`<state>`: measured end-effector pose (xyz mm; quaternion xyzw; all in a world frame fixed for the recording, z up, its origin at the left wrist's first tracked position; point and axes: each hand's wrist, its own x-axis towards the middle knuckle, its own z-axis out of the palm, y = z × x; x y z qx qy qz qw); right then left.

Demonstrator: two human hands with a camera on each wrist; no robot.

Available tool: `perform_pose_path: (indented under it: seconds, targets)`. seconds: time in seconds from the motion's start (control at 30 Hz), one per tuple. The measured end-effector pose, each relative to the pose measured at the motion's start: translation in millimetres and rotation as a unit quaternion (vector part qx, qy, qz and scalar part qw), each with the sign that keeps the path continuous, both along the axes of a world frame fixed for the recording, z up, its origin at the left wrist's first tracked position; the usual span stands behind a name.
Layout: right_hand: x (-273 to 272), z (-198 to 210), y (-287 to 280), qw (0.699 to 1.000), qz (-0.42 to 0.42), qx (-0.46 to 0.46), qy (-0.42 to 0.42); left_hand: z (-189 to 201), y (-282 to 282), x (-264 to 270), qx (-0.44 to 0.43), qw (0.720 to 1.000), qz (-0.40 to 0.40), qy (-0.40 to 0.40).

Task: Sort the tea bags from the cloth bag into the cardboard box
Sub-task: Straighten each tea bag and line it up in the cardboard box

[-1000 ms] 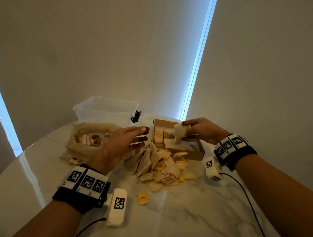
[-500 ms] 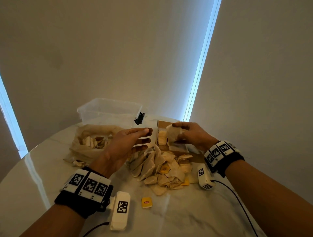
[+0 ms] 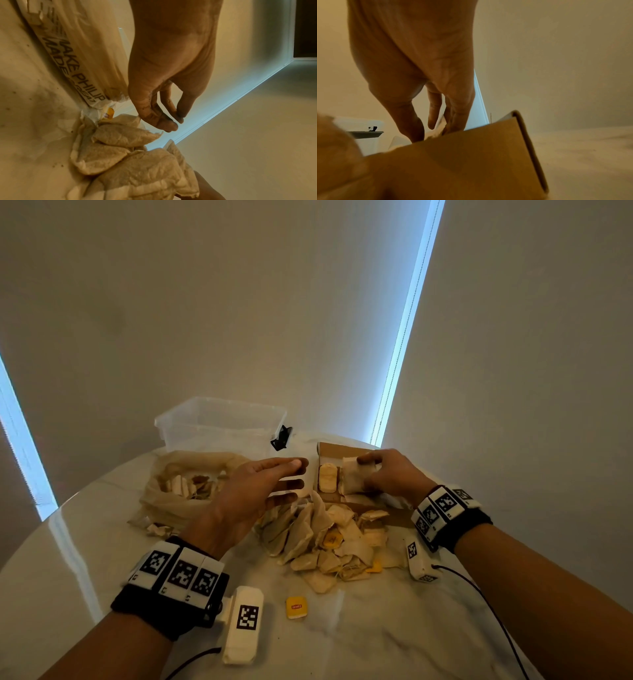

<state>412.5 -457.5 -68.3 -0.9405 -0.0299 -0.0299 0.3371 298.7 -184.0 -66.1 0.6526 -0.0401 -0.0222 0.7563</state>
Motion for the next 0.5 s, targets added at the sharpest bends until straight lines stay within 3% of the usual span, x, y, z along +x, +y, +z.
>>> perform_pose_path:
  seconds: [0.23, 0.5]
  targets:
    - [-16, 21, -3, 0.986, -0.002, -0.015, -0.165, -1, 0, 2, -0.003, 1.0, 0.003, -0.003]
    - [-27, 6, 18, 0.974, 0.098, -0.205, -0.015, -2, -3, 1, 0.006, 1.0, 0.003, 0.005]
